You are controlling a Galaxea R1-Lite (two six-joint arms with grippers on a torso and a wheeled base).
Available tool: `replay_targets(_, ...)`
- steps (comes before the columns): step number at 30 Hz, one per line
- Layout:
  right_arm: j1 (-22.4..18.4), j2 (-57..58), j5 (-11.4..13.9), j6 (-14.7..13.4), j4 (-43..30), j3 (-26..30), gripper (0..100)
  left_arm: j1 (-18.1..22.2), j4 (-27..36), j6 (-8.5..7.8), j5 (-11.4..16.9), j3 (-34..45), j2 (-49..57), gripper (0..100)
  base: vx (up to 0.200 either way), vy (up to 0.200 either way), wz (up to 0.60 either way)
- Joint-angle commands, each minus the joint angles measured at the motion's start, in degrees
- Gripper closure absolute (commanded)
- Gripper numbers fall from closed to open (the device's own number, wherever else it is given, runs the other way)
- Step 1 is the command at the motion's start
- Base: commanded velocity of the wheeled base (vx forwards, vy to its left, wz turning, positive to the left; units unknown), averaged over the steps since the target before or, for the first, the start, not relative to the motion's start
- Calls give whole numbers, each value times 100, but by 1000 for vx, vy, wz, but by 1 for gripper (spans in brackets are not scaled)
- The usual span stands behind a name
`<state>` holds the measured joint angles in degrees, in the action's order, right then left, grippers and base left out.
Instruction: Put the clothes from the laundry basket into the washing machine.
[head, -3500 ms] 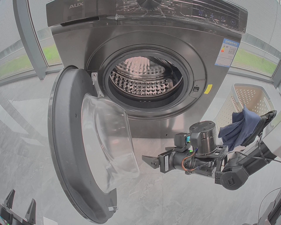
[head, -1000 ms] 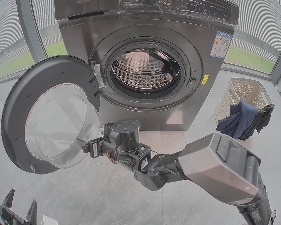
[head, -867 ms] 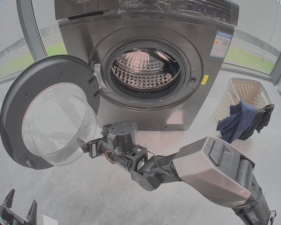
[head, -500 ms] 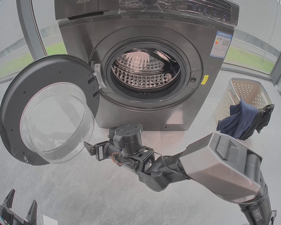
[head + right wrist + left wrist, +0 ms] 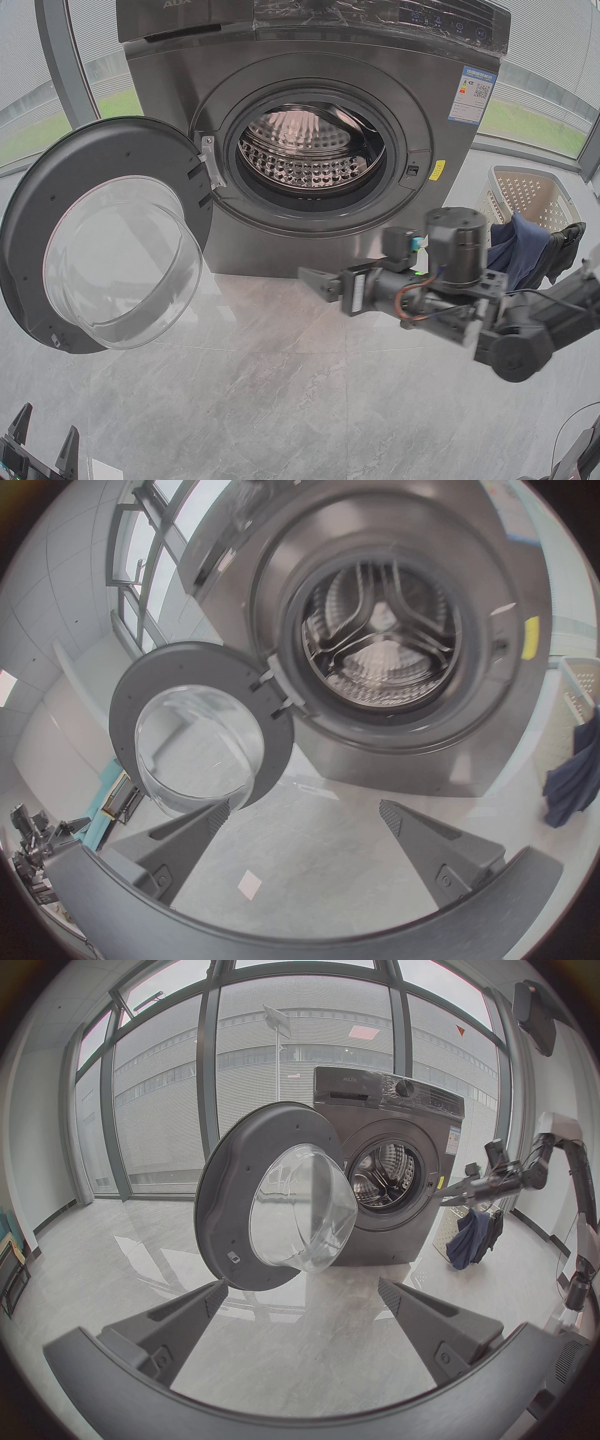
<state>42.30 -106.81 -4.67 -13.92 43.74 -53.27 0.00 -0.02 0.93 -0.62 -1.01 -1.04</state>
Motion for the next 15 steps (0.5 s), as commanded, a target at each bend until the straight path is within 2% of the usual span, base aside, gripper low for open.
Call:
replay_targets(1, -1883, 5039, -8, 584, -15, 3956, 0, 0, -6, 22, 18, 92, 60, 0, 0, 0, 0)
replay_targets(7, -2543, 6173, -43, 821, -524, 4466, 0, 0, 2, 13, 36, 92, 60, 0, 0, 0, 0)
replay_targets(13, -3342, 7359, 19, 838, -1113, 4861, 0, 0, 2, 22, 36, 92, 60, 0, 0, 0, 0)
replay_targets(15, -3650, 7878, 71, 979, -1289, 5116, 0, -9, 2, 22, 36, 92, 60, 0, 0, 0, 0)
